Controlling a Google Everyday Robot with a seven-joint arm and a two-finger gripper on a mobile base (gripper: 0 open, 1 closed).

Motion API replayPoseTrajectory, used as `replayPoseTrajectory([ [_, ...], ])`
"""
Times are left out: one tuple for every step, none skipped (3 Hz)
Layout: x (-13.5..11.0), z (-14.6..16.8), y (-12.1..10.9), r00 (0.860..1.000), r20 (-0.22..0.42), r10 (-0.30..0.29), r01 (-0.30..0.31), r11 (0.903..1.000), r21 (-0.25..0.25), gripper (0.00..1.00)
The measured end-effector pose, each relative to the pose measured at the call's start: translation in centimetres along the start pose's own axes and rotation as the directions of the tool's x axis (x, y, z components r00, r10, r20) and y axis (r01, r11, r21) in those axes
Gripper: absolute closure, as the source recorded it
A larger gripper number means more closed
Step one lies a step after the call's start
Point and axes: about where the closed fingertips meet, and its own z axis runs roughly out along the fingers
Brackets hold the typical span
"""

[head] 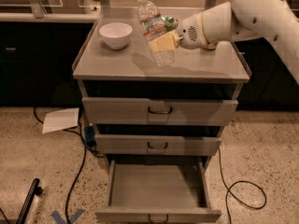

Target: Pick water bottle from bottom drawer and place on counter

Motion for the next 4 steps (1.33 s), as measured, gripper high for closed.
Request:
replayPoseTrajectory([
  [-0.3, 4.1, -0.3, 0.998, -0.058, 0.015, -0.016, 0.9998, -0.012, 1.00],
  [-0.3, 7.0, -0.6, 0.994, -0.109, 0.026, -0.028, 0.9995, -0.018, 1.00],
  [-0.2, 8.3, -1.1, 0.989, -0.141, 0.041, -0.043, 0.9990, -0.009, 1.00],
  [0.2, 8.5, -2.2, 0.985, -0.159, 0.068, -0.065, 0.9976, 0.024, 1.00],
])
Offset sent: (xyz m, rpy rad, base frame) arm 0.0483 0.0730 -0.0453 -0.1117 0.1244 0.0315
